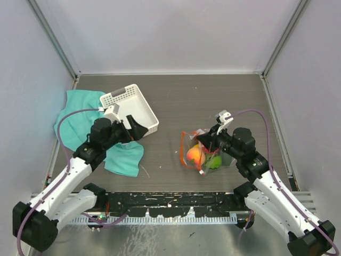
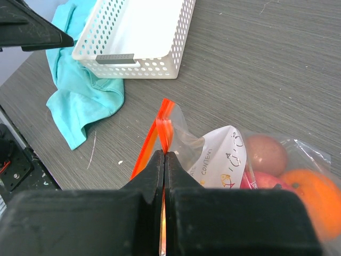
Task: Open the zip-top bag and remove the fake food
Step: Adjust the bin at the center of the board.
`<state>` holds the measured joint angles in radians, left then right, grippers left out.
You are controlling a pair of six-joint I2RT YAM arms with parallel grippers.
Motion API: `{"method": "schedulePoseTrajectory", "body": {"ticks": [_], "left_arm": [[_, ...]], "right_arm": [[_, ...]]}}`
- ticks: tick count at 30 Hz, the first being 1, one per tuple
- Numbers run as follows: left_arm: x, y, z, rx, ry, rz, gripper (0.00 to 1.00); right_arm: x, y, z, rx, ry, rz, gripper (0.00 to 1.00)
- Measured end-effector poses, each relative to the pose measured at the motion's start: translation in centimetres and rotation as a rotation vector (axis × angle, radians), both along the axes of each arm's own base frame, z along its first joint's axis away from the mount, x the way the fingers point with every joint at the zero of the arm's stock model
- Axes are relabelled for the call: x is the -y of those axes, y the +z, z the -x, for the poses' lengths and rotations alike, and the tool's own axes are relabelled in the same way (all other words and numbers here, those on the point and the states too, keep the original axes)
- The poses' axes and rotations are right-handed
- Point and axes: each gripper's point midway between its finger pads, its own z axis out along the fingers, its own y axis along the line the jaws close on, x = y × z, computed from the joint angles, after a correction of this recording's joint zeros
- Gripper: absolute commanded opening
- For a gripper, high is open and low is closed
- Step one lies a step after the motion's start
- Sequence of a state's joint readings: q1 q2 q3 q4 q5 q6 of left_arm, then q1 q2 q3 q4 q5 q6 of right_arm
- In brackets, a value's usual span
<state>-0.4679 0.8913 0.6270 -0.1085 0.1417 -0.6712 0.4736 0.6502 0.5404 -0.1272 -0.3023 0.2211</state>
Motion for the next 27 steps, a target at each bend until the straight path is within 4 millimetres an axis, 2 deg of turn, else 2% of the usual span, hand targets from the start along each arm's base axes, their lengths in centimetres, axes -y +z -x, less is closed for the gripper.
{"method": "schedulePoseTrajectory", "body": {"ticks": [6,10,13,16,18,23,27], "left_arm": [[-6.8,-3.0,-1.1,-0.155,0.180,-0.104,0.98],[-9.4,-4.9,-1.2,-0.277,0.272,-0.174,0.99],[-10.8,-6.1,-1.3,-0.336,0.344,-0.226,0.91],[-12.4,-7.5,-1.6,-0.408,0.434,-0.291,0.61],[-13.0,-8.3,-2.1,-0.443,0.477,-0.318,0.47],[-13.6,-10.1,-3.5,-0.513,0.522,-0.371,0.27],[-13.3,-10.4,-5.5,-0.538,0.533,-0.374,0.15]], "right_arm": [[-0.1,-0.1,-0.1,-0.004,0.003,0.002,0.00],[-0.1,-0.2,-0.1,-0.005,0.004,0.002,0.00],[-0.1,-0.2,-0.1,-0.005,0.004,0.002,0.00],[-0.2,-0.3,-0.1,-0.009,0.006,0.004,0.00],[-0.2,-0.4,-0.2,-0.014,0.007,0.006,0.00],[-0.3,-0.5,-0.1,-0.015,0.011,0.006,0.00],[-0.3,-0.4,-0.1,-0.015,0.011,0.005,0.00]]}}
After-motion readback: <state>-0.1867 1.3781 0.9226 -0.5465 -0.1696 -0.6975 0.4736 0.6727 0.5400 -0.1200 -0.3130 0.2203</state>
